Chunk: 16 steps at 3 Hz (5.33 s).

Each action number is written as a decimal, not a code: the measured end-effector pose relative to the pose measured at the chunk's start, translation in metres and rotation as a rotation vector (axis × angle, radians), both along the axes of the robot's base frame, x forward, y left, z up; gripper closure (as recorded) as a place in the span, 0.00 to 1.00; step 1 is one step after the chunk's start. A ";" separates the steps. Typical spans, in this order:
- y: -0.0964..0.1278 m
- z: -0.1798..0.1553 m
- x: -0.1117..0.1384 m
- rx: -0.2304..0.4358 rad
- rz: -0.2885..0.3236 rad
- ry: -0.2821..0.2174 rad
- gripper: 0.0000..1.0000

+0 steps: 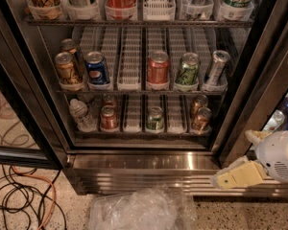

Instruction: Pick orange can from bottom shelf of fridge

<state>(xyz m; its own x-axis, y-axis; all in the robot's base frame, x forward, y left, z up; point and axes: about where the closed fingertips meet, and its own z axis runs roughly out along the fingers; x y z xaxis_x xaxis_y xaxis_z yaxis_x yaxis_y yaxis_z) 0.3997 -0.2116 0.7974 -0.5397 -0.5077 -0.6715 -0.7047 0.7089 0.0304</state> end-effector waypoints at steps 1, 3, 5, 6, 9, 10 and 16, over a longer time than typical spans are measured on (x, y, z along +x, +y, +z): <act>0.005 -0.023 0.002 0.039 -0.043 0.035 0.00; 0.045 -0.086 0.043 0.182 -0.109 -0.019 0.00; 0.045 -0.086 0.043 0.182 -0.108 -0.018 0.17; 0.045 -0.086 0.043 0.182 -0.108 -0.018 0.40; 0.030 -0.116 0.090 0.167 -0.204 -0.173 0.00; 0.025 -0.117 0.098 0.155 -0.232 -0.196 0.08; 0.032 -0.161 0.178 0.139 -0.217 -0.309 0.00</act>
Offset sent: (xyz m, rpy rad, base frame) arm 0.0534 0.0352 -0.1025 0.1969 -0.0297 -0.1391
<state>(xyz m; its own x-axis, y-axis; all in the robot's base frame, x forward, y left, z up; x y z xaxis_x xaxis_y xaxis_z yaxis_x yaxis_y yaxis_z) 0.5781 -0.1794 0.6362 -0.3865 -0.2972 -0.8731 -0.5299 0.8464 -0.0535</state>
